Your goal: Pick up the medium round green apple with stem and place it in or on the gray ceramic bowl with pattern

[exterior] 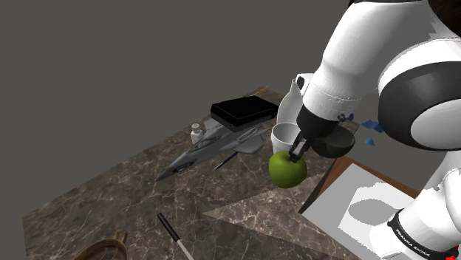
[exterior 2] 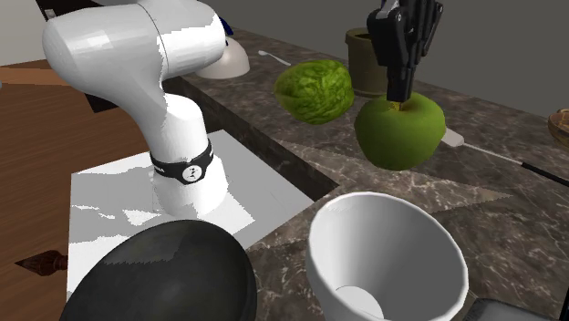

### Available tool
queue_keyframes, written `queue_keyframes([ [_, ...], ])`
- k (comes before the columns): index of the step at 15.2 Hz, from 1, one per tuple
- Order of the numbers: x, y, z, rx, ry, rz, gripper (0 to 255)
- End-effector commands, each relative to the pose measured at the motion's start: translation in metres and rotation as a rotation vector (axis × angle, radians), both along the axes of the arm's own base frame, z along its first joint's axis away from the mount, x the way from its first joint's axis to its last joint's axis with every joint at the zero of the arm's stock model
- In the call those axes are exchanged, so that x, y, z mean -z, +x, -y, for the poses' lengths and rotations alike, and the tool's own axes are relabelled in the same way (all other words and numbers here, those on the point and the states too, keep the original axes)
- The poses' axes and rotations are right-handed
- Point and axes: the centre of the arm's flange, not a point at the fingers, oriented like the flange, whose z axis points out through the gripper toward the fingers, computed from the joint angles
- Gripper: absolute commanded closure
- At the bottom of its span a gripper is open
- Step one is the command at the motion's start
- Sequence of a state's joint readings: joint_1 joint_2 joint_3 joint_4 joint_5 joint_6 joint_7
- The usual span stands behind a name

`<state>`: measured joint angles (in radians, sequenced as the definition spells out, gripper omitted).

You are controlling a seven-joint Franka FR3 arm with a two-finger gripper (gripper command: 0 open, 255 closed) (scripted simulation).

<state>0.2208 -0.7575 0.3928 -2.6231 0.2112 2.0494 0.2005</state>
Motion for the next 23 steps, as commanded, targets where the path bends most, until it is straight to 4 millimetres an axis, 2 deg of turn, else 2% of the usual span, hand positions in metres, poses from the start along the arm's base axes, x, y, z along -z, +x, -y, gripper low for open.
queue_keyframes([
  [1, -0.012, 0.0, -0.001, 0.0, 0.0, 0.0, 255],
  [14, -0.078, 0.0, -0.001, 0.0, 0.0, 0.0, 255],
  [23, -0.101, 0.007, 0.116, 0.0, 0.0, 0.0, 255],
])
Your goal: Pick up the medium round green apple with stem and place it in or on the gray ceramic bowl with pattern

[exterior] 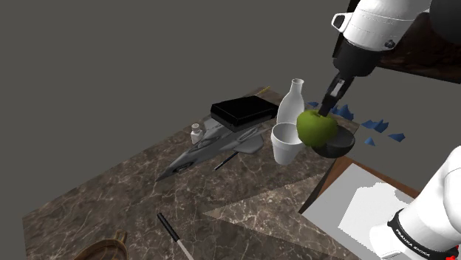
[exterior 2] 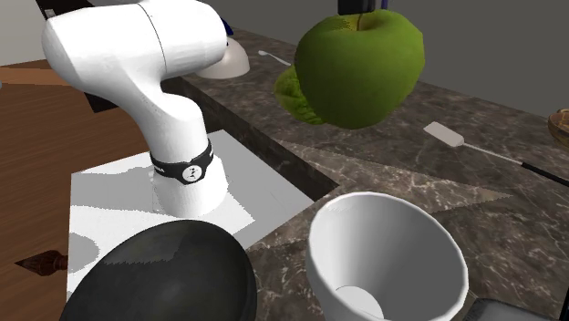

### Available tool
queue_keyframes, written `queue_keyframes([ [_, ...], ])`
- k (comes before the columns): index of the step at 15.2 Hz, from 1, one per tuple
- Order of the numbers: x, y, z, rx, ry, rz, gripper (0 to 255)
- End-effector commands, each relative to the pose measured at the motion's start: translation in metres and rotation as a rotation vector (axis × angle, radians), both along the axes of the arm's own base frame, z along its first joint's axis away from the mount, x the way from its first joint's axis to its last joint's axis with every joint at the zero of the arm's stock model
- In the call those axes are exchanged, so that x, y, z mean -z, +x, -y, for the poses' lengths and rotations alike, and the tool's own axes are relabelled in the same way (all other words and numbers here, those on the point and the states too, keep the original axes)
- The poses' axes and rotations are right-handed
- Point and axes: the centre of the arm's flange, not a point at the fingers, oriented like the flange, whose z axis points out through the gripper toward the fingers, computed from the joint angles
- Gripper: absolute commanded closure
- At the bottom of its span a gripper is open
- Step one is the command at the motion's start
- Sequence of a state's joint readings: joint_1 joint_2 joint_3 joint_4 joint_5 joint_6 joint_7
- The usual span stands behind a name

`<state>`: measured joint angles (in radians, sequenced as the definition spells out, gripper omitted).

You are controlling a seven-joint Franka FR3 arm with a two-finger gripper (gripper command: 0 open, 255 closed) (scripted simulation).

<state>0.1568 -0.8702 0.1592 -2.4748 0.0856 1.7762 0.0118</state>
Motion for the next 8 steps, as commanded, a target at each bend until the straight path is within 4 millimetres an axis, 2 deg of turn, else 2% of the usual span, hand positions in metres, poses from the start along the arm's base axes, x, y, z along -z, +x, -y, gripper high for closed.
queue_keyframes([
  [1, -0.006, -0.001, 0.028, -0.001, 0.0, 0.0, 255],
  [8, -0.024, 0.005, 0.118, -0.001, 0.0, 0.0, 255],
])
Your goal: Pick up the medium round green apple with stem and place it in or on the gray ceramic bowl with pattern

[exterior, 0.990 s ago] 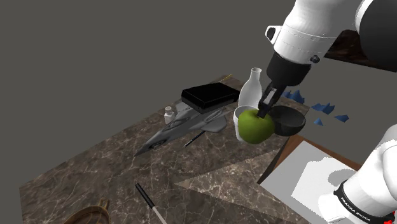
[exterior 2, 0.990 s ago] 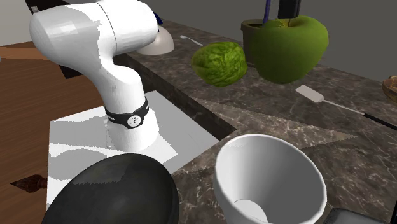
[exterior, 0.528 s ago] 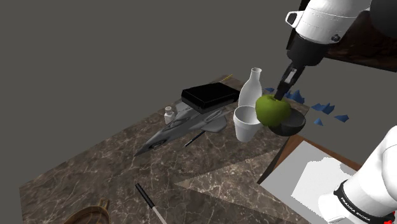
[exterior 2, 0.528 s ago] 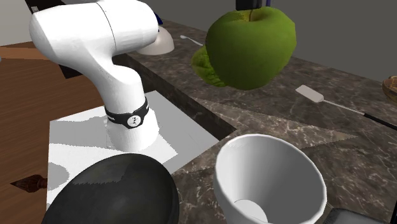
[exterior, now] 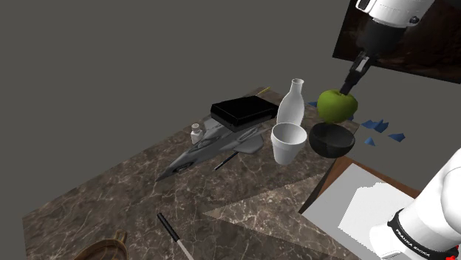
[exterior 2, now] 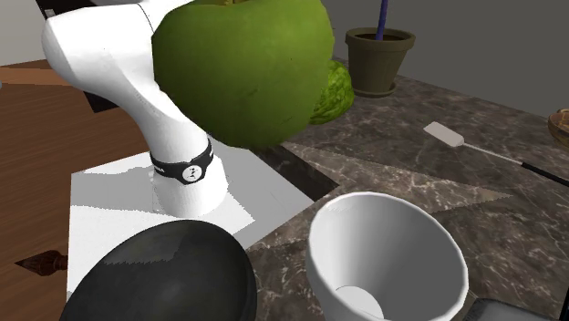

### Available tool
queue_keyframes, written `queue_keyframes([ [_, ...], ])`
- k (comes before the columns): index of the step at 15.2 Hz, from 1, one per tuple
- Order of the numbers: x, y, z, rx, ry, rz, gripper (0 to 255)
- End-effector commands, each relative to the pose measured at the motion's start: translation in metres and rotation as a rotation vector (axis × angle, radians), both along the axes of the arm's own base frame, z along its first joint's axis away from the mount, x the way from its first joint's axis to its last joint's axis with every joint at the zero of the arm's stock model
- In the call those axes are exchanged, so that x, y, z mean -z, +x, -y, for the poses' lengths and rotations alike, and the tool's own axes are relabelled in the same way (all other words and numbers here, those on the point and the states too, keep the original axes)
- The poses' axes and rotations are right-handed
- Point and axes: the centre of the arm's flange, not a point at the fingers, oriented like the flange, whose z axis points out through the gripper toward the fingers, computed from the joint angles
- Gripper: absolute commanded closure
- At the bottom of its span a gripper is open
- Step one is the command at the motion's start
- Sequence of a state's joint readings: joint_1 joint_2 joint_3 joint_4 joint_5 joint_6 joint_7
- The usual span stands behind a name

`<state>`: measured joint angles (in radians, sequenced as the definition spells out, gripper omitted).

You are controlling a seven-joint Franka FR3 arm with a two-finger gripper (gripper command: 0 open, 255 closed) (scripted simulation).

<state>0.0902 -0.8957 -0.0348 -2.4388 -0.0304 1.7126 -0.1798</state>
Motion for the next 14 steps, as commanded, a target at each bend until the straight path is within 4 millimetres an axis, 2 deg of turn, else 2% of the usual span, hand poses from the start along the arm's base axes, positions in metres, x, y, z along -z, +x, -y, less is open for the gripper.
queue_keyframes([
  [1, -0.004, -0.001, 0.027, -0.001, -0.001, 0.0, 255],
  [6, -0.017, 0.003, 0.092, -0.001, -0.001, 0.0, 255],
  [7, -0.018, 0.003, 0.099, -0.001, -0.001, 0.0, 255],
  [14, 0.019, 0.003, 0.099, -0.001, -0.001, 0.0, 255],
])
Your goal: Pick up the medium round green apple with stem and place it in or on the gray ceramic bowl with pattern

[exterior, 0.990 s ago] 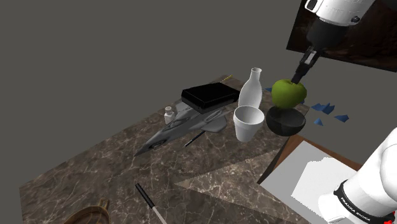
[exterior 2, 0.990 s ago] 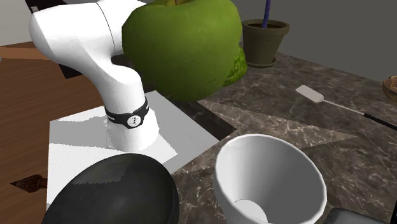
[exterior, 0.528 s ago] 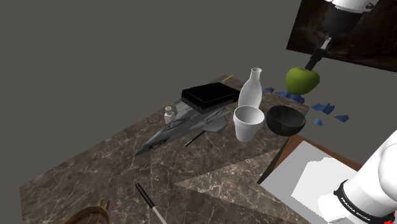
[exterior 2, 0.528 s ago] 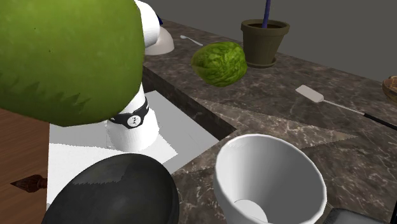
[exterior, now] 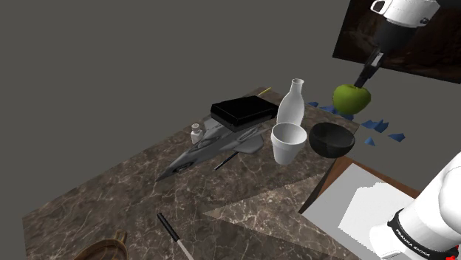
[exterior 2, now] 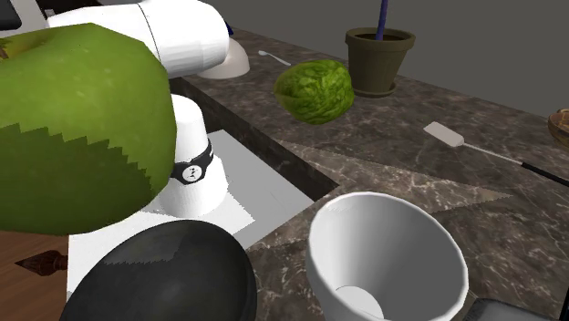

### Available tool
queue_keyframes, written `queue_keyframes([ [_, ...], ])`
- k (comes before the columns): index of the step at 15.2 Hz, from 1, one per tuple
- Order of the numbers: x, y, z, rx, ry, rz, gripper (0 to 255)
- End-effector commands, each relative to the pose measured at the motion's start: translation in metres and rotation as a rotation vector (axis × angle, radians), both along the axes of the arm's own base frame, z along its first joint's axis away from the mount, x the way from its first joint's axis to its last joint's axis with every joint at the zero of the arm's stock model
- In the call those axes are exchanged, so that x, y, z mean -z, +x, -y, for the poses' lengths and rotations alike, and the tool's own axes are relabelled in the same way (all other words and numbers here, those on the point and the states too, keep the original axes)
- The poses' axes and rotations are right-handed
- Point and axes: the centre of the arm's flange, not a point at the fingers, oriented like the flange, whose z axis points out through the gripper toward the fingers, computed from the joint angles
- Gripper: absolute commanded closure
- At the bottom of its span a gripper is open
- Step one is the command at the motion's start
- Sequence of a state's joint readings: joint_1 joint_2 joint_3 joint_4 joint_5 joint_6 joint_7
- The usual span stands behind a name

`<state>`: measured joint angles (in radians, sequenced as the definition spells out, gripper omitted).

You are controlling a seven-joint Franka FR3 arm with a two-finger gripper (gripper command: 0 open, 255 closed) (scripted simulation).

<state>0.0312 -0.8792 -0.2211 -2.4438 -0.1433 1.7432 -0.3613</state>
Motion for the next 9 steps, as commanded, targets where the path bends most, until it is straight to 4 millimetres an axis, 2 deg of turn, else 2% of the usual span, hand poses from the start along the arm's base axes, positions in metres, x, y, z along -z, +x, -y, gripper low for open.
queue_keyframes([
  [1, 0.012, 0.001, 0.0, 0.0, 0.0, 0.0, 255],
  [9, 0.054, 0.001, 0.0, 0.0, 0.0, 0.0, 255],
])
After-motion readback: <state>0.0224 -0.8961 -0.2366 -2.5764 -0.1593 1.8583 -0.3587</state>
